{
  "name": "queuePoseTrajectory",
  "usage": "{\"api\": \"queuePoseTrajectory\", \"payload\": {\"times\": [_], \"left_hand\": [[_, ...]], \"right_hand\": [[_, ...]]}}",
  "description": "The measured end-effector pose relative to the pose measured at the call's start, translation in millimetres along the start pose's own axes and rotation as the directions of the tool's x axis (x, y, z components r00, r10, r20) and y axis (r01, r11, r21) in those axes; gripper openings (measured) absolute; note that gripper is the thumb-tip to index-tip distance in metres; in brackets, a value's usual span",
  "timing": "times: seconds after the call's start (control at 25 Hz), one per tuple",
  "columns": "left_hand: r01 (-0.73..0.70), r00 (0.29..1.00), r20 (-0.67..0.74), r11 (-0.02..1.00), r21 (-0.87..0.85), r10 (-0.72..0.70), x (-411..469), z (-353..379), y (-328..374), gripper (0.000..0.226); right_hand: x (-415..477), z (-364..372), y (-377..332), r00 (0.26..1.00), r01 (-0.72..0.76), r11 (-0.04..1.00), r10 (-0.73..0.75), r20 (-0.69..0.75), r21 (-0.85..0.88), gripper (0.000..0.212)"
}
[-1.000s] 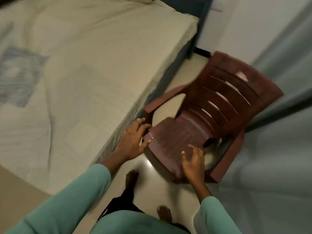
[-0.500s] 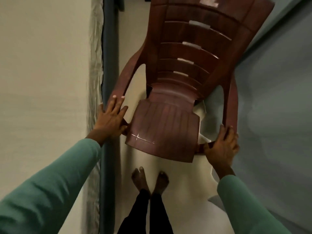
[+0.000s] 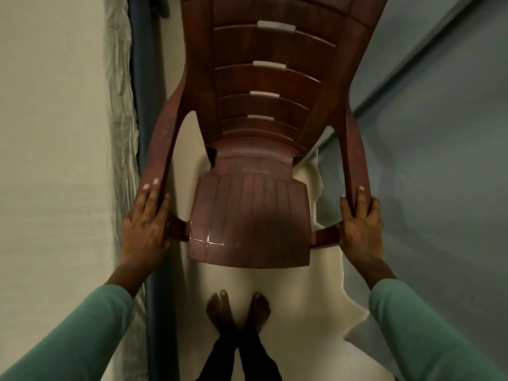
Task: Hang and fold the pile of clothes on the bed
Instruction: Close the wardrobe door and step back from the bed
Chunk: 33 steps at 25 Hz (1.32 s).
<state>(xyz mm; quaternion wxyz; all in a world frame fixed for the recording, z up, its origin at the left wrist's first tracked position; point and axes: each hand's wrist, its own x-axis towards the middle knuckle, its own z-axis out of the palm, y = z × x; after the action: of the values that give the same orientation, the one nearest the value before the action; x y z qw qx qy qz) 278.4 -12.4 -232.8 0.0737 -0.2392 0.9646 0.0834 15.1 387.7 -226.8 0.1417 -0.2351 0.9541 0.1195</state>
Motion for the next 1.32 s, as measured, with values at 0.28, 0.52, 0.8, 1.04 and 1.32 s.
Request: {"api": "queuePoseTrajectory", "payload": {"times": [0.28,0.52,0.8,1.04,1.32], "left_hand": [[0.183,0.981,-0.033,0.974,-0.130,-0.189,76,-7,-7,0.115],[0.240,0.969,-0.035,0.968,-0.069,-0.243,234,-41,-35,0.114],[0.299,0.947,-0.082,0.947,-0.116,-0.309,415,-73,-59,0.116],[0.289,0.952,-0.058,0.942,-0.169,-0.302,566,-111,-96,0.111],[0.264,0.957,-0.086,0.953,-0.147,-0.279,713,-145,-139,0.107]], "right_hand": [[123,-46,-4,0.981,0.159,0.987,-0.158,-0.114,0.003,0.090],[281,-91,-26,0.955,0.200,0.973,-0.166,-0.247,0.117,0.080],[476,-161,-57,0.943,0.220,0.970,-0.183,-0.277,0.108,0.084],[614,-214,-88,0.942,0.225,0.971,-0.195,-0.272,0.086,0.088],[764,-279,-137,0.955,0.199,0.972,-0.163,-0.247,0.129,0.089]]}}
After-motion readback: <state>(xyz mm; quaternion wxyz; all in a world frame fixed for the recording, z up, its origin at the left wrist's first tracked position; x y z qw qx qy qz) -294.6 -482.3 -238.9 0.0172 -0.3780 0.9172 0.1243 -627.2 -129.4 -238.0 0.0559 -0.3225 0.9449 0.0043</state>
